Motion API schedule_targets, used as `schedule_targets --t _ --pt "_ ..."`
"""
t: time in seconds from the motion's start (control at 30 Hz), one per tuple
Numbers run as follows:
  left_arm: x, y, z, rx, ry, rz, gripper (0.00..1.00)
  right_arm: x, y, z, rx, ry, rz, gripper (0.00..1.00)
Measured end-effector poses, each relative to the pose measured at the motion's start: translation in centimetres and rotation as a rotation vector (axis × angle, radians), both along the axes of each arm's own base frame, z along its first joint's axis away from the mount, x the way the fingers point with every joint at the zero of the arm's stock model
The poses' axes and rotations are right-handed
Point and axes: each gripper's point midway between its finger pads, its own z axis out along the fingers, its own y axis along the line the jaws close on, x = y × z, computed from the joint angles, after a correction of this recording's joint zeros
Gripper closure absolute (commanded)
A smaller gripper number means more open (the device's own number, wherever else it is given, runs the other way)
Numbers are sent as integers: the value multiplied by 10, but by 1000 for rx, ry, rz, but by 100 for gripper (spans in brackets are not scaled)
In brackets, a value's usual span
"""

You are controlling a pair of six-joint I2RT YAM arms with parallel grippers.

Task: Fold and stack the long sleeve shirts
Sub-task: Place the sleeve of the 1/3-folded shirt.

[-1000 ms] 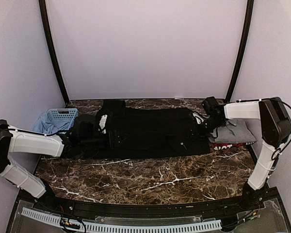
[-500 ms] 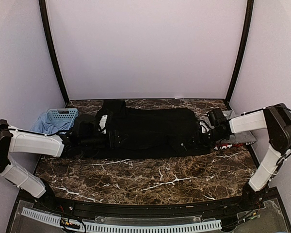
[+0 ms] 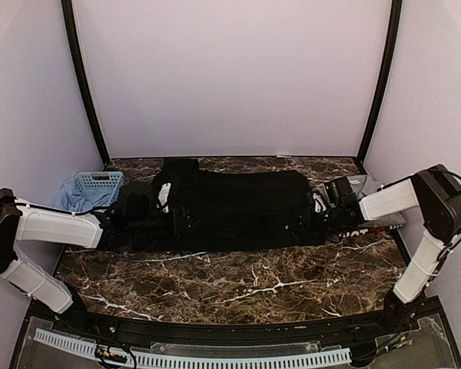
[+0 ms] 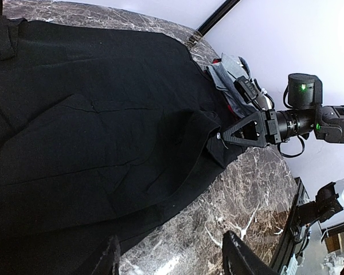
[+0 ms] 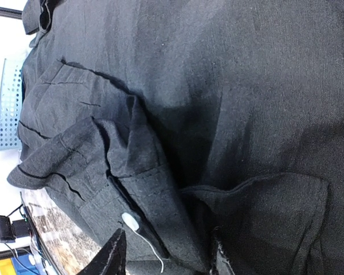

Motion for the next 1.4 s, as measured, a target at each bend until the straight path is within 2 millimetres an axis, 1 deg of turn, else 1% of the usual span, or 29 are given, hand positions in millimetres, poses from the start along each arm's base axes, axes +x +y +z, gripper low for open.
schedule_targets --t 0.13,0.33,0.47,0.57,0.67,0.8,0.93,1.07,1.13,1.23,1.4 --pt "0 0 -1 1 2 -1 41 2 -3 0 -21 -9 -18 57" --pt "0 0 -6 8 14 -1 41 3 -9 5 -57 -37 -31 67" --pt "0 -1 -6 8 16 0 41 2 -10 5 -66 -37 -29 69" --pt "0 -1 -6 7 17 0 41 2 -10 4 -68 -35 -25 73" --pt "0 -1 -6 7 17 -1 41 1 -10 4 -70 -37 -20 82" --pt "0 -1 -6 7 17 0 41 1 -8 5 -72 -36 -10 99" --pt "0 0 -7 9 16 1 41 5 -8 11 -95 -51 10 100" --pt "1 3 -10 32 13 13 41 13 -10 22 -134 -66 28 100" --pt "3 8 -15 66 12 32 41 17 -12 31 -160 -69 51 100" --pt "6 19 -19 126 -2 71 40 24 -22 40 -193 -76 60 100" --pt "15 35 -18 212 -50 138 40 27 -37 47 -251 -54 90 100"
